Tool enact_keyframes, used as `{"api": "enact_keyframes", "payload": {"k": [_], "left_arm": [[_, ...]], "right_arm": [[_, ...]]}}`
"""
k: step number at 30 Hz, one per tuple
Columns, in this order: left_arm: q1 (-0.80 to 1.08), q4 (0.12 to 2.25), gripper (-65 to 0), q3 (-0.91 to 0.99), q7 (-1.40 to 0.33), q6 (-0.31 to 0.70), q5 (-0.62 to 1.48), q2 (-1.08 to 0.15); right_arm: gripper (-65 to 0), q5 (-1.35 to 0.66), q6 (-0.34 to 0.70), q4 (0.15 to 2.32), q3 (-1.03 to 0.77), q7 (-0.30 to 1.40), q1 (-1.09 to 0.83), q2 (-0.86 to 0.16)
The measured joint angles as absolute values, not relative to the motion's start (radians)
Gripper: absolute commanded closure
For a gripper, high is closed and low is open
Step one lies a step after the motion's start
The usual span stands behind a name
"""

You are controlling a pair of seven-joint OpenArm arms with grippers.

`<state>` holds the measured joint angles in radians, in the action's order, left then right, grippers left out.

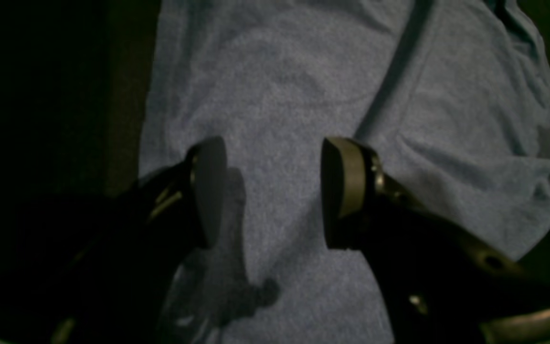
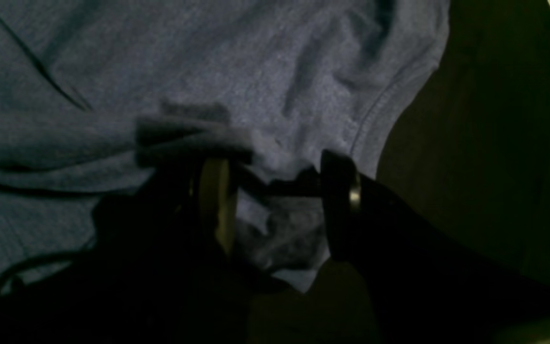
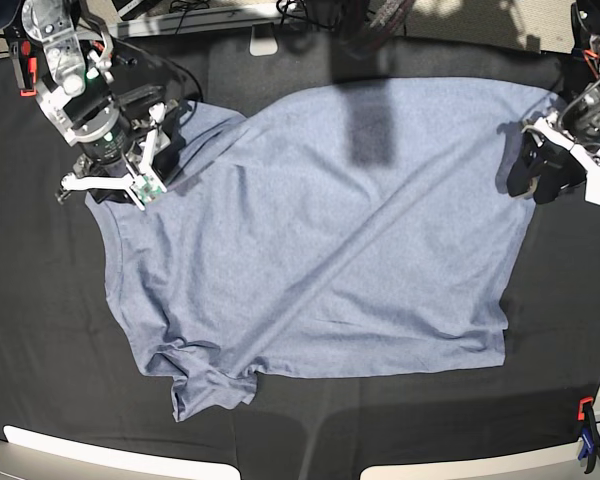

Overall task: Layout the t-shirt on the table in an organized manner, then fold the t-shirt properly
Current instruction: 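Grasp the sleeve corner with the right gripper and pull it outward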

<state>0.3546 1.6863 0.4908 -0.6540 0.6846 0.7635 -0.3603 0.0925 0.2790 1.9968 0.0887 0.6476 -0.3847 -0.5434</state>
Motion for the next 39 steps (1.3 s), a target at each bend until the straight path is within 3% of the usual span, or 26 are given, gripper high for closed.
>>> {"api": "enact_keyframes", "payload": {"k": [10, 20, 28, 31, 39], "left_arm": [[0.355, 1.686, -29.0, 0.491, -0.654, 0.685, 0.764, -0.360], [0.355, 1.686, -29.0, 0.491, -0.654, 0.685, 0.763, -0.360], [0.355, 1.686, -29.0, 0.491, -0.654, 0.685, 0.733, -0.360], [0.355, 1.686, -29.0, 0.491, -0.654, 0.685, 0.733, -0.360], [0.355, 1.686, -29.0, 0.491, -0.654, 0.685, 0.733, -0.360]], "right_arm": [[-27.5, 0.086, 0.283, 2.140, 0.089, 0.689, -0.393, -0.543], [-27.5, 0.085, 0.282, 2.148, 0.089, 0.731, -0.402, -0.543], [-27.6, 0.078, 0.279, 2.204, 0.089, 0.823, -0.568, -0.543], [-27.6, -0.017, 0.271, 2.191, 0.081, 0.937, -0.574, -0.543], [-27.6, -0.158, 0.242, 2.077, -0.003, 0.926, -0.574, -0.445]]}}
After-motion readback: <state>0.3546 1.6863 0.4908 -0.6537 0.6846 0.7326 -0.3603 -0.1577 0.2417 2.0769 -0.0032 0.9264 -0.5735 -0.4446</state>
